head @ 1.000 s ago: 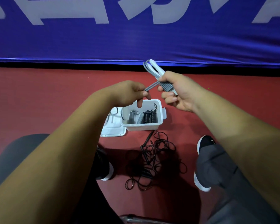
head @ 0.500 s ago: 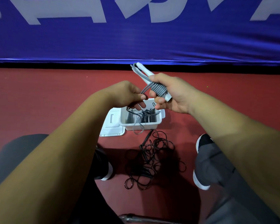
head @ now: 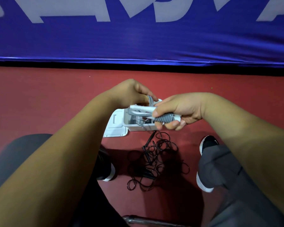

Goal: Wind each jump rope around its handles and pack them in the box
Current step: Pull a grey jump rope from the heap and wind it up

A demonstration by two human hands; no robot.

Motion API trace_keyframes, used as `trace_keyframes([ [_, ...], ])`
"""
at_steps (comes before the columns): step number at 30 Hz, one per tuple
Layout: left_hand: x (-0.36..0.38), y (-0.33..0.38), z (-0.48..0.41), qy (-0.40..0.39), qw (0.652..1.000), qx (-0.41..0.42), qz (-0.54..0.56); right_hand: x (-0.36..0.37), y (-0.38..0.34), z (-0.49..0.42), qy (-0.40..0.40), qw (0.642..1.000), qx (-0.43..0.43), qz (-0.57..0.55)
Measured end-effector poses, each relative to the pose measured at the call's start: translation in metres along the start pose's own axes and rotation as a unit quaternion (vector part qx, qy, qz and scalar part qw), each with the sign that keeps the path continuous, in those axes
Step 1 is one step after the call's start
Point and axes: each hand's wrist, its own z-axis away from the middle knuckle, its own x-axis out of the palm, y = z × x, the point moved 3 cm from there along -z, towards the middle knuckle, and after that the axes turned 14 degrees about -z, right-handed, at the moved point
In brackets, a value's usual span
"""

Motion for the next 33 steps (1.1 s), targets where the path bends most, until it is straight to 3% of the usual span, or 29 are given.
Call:
trace_keyframes([
  [3,-0.001,0.008,-0.001,0.019,1.000,0.016,-0.014,-0.006,0.005,-0.006,0.030,0.997,0.022,0.071],
  [10,-0.003,0.016,0.001,0.059,0.988,0.024,-0.144,-0.027,0.000,-0.019,0.191,0.968,-0.046,0.159],
  [18,0.002,0.016,0.005,-0.003,0.962,0.040,-0.270,-0.046,0.002,-0.024,0.301,0.949,-0.079,0.055],
  [29,0.011,0.014,-0.001,0.084,0.968,-0.003,-0.238,-0.045,-0.004,-0.028,0.253,0.939,-0.171,-0.155],
  [33,0.009,0.017,-0.002,0.099,0.992,-0.017,-0.073,-0.049,-0.007,-0.026,0.258,0.929,-0.183,-0.192],
])
